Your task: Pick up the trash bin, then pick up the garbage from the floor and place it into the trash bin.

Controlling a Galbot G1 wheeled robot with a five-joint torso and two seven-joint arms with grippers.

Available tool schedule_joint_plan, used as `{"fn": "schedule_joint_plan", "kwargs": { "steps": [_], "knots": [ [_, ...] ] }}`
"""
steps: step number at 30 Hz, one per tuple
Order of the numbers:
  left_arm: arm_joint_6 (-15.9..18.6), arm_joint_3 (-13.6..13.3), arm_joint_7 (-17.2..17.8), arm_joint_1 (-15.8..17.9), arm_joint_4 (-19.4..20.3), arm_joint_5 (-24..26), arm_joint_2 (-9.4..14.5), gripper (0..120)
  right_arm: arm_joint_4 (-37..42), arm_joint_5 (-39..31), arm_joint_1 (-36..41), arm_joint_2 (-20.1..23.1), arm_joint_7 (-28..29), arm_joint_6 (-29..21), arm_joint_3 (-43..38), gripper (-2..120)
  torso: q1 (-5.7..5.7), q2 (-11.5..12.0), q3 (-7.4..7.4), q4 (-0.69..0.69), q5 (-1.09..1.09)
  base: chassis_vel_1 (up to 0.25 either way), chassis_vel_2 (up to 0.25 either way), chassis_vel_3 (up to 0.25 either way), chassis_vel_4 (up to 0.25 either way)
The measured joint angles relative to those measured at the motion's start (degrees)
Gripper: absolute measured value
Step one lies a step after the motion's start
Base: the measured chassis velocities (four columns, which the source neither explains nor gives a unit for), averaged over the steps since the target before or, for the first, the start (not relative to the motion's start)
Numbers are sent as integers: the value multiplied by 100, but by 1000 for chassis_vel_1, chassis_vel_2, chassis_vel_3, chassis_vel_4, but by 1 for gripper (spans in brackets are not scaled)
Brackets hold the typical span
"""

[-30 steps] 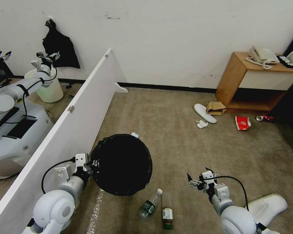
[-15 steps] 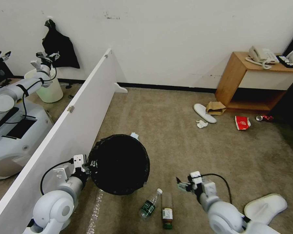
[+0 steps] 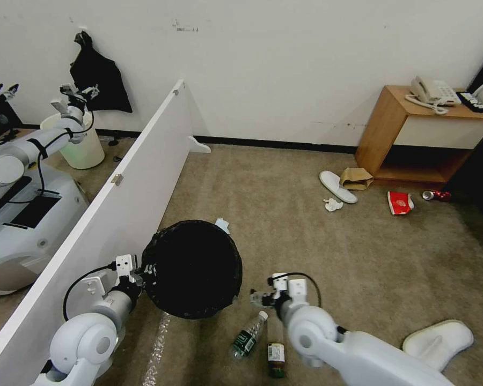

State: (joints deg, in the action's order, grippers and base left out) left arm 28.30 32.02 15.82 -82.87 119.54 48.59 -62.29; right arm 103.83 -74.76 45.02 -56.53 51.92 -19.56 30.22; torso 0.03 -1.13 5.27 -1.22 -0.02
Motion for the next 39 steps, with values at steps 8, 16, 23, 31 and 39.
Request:
{"fn": "schedule_joint_plan", "kwargs": {
  "steps": [8, 16, 23, 31, 39],
  "knots": [
    [-17, -17, 34, 0, -56, 107, 31, 2, -37, -1085, -97, -285, 949, -256, -162, 100, 0, 0, 0, -2, 0, 0, 0, 0, 0],
    [-17, 2, 42, -15, -86, 121, 29, 2, 63, -1816, -94, -328, 1449, -529, -219, 100, 0, -1, 0, 0, 2, 0, 0, 0, 0],
    [-64, 55, 20, -30, -183, 117, 21, 2, 304, -2207, 40, -137, 1678, -741, -375, 100, 0, 0, -1, -1, 2, 0, 0, 0, 0],
    [-114, 96, -27, -21, -316, 83, -16, 2, 663, -2576, 178, 186, 1847, -936, -596, 100, 0, 0, 0, 0, 2, 0, 0, 0, 0],
    [-140, 105, -51, -24, -361, 56, -27, 2, 900, -2879, 429, 359, 1978, -1177, -844, 100, 0, 0, -1, -1, 2, 0, 0, 0, 0]
  ]
}}
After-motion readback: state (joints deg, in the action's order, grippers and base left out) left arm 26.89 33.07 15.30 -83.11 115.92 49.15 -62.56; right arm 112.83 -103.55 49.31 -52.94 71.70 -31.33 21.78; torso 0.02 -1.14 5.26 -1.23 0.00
